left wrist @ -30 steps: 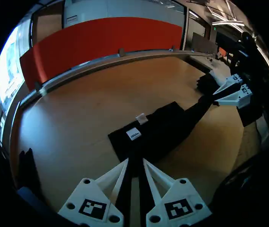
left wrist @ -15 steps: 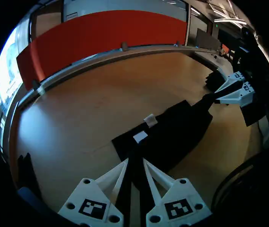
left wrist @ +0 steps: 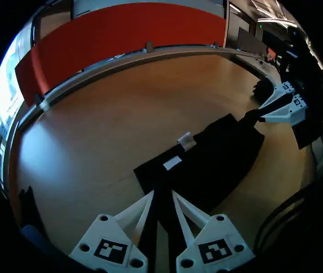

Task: Fold towel

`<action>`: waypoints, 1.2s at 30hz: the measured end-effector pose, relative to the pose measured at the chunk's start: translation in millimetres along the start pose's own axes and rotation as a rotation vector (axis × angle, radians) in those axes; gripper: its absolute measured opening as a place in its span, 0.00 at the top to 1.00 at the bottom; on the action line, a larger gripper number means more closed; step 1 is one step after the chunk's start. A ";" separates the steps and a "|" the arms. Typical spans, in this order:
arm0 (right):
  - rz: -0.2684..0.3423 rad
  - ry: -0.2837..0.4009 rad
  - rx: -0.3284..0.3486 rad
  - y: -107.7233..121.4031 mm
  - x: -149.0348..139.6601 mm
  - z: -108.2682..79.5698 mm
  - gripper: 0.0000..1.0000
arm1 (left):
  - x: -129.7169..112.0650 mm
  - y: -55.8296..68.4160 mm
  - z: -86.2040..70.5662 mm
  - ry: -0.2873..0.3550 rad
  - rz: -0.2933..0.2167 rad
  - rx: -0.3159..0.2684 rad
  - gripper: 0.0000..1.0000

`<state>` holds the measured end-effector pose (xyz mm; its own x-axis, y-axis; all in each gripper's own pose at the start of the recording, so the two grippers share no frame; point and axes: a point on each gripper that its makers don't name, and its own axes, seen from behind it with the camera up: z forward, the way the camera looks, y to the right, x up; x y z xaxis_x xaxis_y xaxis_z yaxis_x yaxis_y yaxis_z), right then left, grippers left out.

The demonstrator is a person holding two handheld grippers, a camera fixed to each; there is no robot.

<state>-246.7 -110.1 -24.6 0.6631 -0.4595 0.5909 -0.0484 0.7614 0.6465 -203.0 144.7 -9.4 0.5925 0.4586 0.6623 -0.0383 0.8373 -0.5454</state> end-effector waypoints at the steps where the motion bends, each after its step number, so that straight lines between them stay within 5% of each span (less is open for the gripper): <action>1: 0.002 -0.002 0.000 0.7 -0.4 1.1 0.85 | -0.8 -0.4 1.9 -0.004 0.001 0.001 0.88; 13: 0.019 -0.028 -0.013 14.1 -8.0 16.3 0.83 | -0.2 -9.3 21.2 -0.015 -0.005 0.023 0.76; 24: 0.040 -0.024 -0.047 25.8 -9.9 29.9 0.66 | -1.9 -25.6 33.1 -0.027 0.000 0.077 0.70; 29: 0.044 -0.029 -0.074 33.3 -11.2 33.5 0.50 | -1.0 -32.4 34.0 -0.027 -0.001 0.095 0.68; 32: 0.051 -0.026 -0.083 34.8 -10.0 33.8 0.28 | 0.3 -33.9 32.1 -0.024 -0.004 0.096 0.62; 36: 0.067 -0.013 -0.080 31.2 -7.5 31.9 0.05 | 1.2 -35.1 28.5 -0.016 -0.014 0.098 0.33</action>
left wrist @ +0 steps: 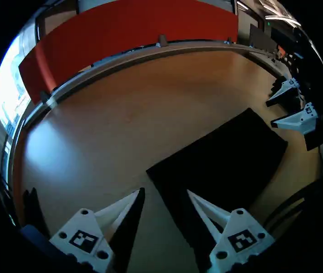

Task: Fold towel

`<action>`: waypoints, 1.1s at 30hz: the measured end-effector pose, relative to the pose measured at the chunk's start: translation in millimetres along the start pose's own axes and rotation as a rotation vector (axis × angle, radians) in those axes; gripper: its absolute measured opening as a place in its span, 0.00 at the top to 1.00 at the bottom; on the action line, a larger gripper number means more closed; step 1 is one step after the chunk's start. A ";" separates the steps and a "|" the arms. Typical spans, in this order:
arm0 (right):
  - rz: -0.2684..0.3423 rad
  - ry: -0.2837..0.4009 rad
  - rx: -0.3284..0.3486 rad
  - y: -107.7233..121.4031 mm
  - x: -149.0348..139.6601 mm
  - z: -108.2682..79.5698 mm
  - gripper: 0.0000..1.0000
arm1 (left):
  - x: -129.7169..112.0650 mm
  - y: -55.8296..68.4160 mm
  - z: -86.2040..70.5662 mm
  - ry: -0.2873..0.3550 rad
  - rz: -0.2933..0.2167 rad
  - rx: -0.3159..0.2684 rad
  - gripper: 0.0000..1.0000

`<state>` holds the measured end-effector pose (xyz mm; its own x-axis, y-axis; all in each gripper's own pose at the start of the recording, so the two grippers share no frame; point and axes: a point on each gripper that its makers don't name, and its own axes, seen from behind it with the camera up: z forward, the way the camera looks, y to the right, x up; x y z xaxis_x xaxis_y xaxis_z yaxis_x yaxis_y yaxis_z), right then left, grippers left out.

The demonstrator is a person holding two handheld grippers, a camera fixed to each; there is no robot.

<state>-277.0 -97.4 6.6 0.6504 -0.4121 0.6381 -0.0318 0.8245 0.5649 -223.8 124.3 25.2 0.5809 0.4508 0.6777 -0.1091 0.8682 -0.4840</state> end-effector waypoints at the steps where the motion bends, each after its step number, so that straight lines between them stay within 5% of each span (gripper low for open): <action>1: 0.005 0.003 0.000 -1.0 0.5 -0.8 0.02 | 0.4 -0.8 -1.0 0.004 -0.003 0.003 0.27; 6: 0.023 0.018 -0.002 -5.3 1.6 -6.4 0.01 | 0.9 -2.9 -6.1 0.015 -0.015 0.010 0.08; 18: 0.020 0.026 -0.013 -11.2 -5.6 -22.8 0.01 | -3.3 -2.2 -19.4 0.025 -0.029 0.013 0.08; 33: 0.031 0.044 -0.024 -27.8 -18.3 -49.9 0.01 | -26.2 13.1 -50.1 0.035 -0.058 0.015 0.08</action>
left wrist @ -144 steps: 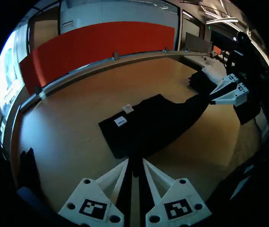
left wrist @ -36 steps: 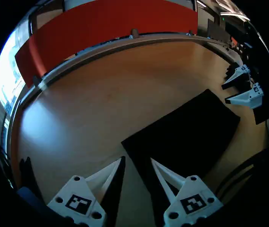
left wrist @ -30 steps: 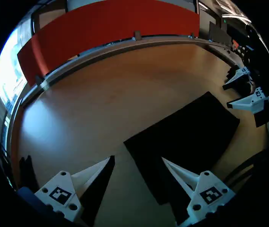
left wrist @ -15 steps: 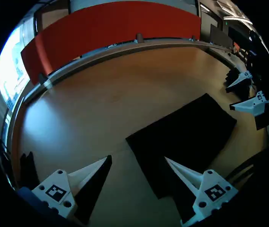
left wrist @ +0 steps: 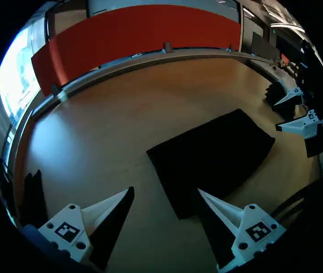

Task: Fold towel

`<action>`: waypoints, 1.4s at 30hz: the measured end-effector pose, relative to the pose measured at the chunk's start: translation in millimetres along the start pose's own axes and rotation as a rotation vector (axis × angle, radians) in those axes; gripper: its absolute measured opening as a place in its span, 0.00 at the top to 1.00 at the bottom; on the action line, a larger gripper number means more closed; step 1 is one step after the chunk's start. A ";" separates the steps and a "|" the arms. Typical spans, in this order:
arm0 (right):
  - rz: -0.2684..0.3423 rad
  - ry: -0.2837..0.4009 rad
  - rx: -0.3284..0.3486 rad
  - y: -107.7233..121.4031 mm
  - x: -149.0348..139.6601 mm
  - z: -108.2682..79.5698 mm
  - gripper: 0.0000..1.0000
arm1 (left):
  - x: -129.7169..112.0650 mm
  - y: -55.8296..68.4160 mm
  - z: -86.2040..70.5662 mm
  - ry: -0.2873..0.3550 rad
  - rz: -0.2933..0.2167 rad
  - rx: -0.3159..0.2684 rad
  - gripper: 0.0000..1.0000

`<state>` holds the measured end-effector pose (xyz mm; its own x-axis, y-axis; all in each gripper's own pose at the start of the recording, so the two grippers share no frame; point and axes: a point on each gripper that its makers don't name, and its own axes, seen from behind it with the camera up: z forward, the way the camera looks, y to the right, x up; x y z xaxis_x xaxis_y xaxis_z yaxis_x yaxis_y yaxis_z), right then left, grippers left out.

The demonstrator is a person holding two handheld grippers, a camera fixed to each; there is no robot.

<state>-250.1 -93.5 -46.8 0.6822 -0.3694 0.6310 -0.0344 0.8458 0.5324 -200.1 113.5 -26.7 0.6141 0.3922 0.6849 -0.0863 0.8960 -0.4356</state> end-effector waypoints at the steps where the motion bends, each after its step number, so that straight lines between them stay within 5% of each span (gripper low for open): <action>1: 0.000 0.000 0.000 -1.1 -1.0 -1.7 0.01 | -1.7 0.8 -2.0 0.001 -0.004 0.000 0.08; 23: -0.025 -0.004 0.000 -8.4 -14.7 -19.4 0.01 | -25.2 -3.4 -28.2 0.012 -0.063 0.041 0.08; 42: -0.124 -0.026 0.060 -10.1 -13.9 -10.4 0.01 | -67.4 -21.6 -74.0 0.038 -0.182 0.126 0.08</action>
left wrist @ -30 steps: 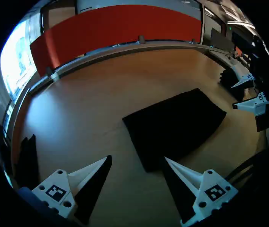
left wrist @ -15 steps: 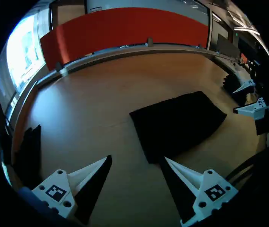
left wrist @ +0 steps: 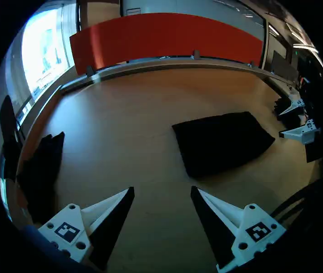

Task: Fold towel

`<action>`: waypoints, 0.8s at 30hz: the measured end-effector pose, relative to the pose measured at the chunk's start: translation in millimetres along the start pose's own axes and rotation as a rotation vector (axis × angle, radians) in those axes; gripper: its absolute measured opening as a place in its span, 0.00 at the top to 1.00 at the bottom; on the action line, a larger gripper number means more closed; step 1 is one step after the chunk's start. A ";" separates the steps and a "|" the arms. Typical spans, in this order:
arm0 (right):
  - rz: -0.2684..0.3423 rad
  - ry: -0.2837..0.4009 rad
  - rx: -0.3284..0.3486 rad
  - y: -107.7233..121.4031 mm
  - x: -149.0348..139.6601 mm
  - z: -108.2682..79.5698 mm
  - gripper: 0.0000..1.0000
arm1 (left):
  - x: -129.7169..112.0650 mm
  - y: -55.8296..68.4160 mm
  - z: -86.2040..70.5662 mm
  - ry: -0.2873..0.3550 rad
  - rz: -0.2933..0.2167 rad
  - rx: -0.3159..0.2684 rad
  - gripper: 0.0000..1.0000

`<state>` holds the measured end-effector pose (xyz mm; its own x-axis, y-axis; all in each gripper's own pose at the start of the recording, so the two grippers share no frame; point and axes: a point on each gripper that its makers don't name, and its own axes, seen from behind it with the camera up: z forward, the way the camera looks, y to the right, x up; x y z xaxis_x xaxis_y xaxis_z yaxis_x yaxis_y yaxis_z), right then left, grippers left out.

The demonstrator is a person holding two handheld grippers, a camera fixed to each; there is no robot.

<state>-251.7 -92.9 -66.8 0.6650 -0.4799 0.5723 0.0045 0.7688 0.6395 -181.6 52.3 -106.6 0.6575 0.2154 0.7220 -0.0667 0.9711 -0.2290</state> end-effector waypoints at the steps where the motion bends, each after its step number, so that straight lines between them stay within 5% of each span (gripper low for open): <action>1: -0.004 -0.002 0.003 -0.4 0.0 1.1 0.01 | -1.6 -1.5 -2.2 0.002 -0.006 0.004 0.08; 16: -0.062 -0.043 0.034 -1.7 -12.0 14.5 0.02 | -26.2 -12.8 -29.9 0.021 -0.060 0.047 0.08; 24: -0.072 -0.079 0.043 1.3 -26.6 18.7 0.17 | -38.9 -15.8 -36.6 0.023 -0.079 0.056 0.08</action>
<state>-283.4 -87.1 -71.6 0.6030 -0.5667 0.5615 0.0172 0.7129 0.7011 -178.6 24.8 -155.0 0.6793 0.1361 0.7212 -0.0555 0.9894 -0.1344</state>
